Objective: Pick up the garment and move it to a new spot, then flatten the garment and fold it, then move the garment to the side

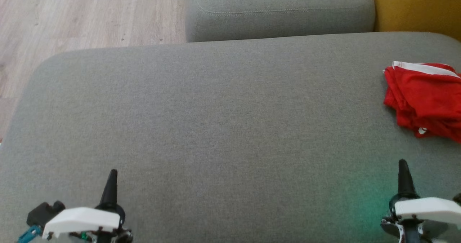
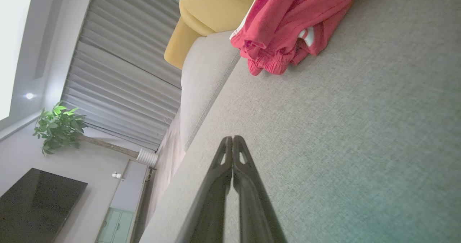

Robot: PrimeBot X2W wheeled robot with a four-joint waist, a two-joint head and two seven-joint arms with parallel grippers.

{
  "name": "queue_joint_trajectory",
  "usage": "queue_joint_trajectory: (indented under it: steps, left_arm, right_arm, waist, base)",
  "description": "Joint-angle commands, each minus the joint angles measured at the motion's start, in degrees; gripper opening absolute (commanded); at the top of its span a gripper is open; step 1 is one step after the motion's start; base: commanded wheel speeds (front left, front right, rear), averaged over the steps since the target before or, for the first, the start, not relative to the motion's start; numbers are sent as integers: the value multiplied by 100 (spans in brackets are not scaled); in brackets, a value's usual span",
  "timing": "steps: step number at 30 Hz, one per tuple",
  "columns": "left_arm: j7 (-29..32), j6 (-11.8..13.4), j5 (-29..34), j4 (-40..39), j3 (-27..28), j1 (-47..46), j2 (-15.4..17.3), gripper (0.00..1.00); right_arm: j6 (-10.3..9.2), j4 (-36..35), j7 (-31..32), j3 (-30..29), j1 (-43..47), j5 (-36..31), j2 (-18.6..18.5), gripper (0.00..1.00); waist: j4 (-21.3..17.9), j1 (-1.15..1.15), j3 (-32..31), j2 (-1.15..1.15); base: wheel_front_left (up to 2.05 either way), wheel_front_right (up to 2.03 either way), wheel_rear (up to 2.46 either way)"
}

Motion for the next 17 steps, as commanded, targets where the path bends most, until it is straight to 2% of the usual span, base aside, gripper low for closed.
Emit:
queue_joint_trajectory:
  steps: [1,17]
  left_arm:
    - [46,-35,-179,-230,184,-397,50,0]
    - [296,-91,-1171,-284,367,-567,49,0]
  right_arm:
    - [27,-236,40,56,-327,212,-39,0]
    - [32,-326,287,49,-485,1316,-45,0]
  waist:
    - [-7,0,2,0]
    - [-73,0,22,0]
  base:
    - [0,0,0]
    - [0,0,0]
